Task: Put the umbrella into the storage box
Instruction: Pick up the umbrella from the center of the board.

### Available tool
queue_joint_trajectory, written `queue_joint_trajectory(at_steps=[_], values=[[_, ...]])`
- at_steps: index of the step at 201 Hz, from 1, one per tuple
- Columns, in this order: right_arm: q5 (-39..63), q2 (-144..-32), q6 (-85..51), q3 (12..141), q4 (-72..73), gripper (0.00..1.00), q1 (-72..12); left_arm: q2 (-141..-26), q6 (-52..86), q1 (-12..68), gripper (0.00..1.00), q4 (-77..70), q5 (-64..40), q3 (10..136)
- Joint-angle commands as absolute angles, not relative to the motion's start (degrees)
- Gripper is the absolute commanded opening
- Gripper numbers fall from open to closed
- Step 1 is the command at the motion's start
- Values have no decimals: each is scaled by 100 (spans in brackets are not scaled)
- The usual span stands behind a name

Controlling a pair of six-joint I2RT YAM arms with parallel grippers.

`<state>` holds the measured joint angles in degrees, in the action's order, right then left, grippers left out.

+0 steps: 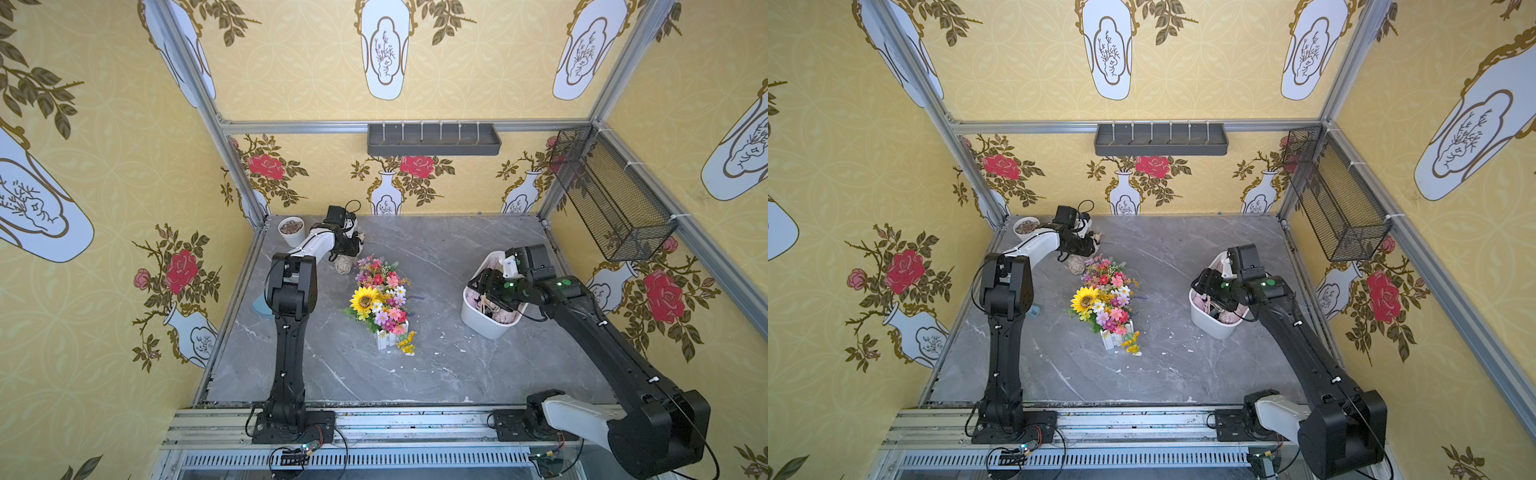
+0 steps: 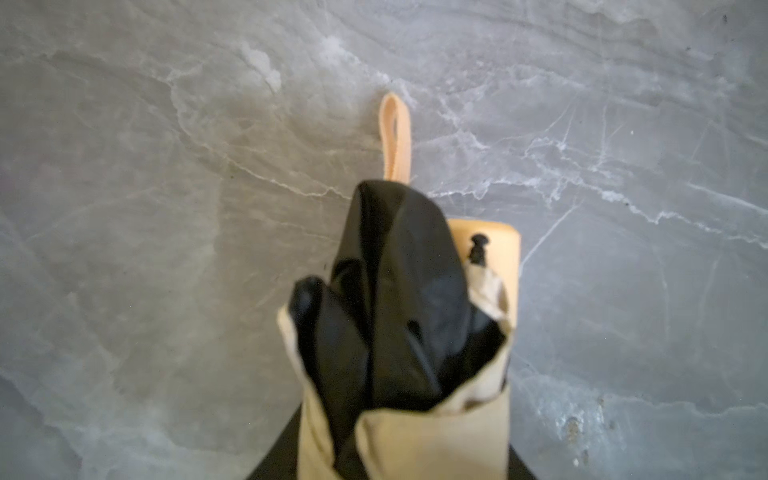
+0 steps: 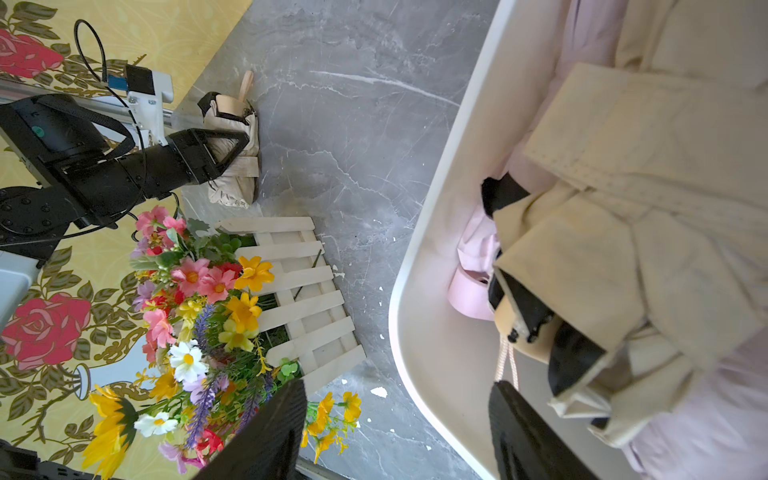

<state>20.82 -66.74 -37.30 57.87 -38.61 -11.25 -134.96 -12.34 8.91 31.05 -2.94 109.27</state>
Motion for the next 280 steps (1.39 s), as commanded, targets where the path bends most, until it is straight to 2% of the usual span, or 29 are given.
queue_joint_trajectory(at_steps=[1,75,119,156,220,280], values=[[2067,-6573,-3768,5828,-3809,74,-1134,-13345,-1097,888,32,3388,-520,10924],[2169,-6452,-3677,5772,-3977,74,-1291,-11781,-447,879,25,3553,-639,10034],[2092,-6889,-3371,6074,-3916,74,-2003,-10261,-34,879,24,3315,-842,8822],[2121,-7346,-3193,6416,-3566,75,-2772,-9193,204,844,23,3357,-1073,8297],[2571,-7690,-3159,6899,-2735,76,-3776,-7899,1274,747,20,2766,-2426,7645],[2837,-7640,-3830,6978,-1744,81,-3973,-7123,2779,747,17,835,-3899,6623]])
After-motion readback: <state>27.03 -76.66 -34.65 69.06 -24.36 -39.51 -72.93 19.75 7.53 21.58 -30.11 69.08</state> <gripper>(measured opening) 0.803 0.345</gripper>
